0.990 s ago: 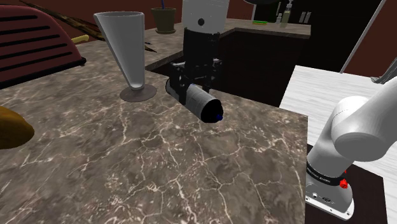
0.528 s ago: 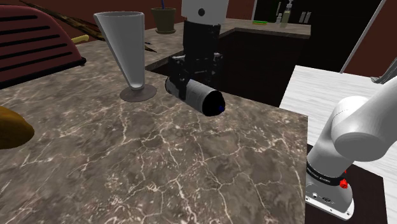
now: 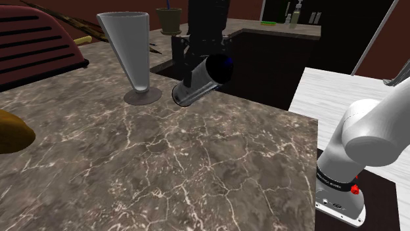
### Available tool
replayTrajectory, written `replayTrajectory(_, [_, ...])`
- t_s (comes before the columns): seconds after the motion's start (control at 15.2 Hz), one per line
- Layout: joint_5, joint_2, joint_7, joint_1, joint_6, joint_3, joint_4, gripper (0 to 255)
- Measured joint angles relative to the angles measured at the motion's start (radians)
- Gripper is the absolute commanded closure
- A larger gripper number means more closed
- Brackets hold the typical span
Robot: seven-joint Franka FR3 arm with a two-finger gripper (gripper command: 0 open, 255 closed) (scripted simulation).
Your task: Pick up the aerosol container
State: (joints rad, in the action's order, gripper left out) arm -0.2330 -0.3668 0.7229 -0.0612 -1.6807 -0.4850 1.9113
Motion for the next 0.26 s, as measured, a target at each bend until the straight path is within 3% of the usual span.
replayTrajectory(0.26, [0.005, 0.008, 0.005, 0.003, 0.046, 0.004, -0.054, 255])
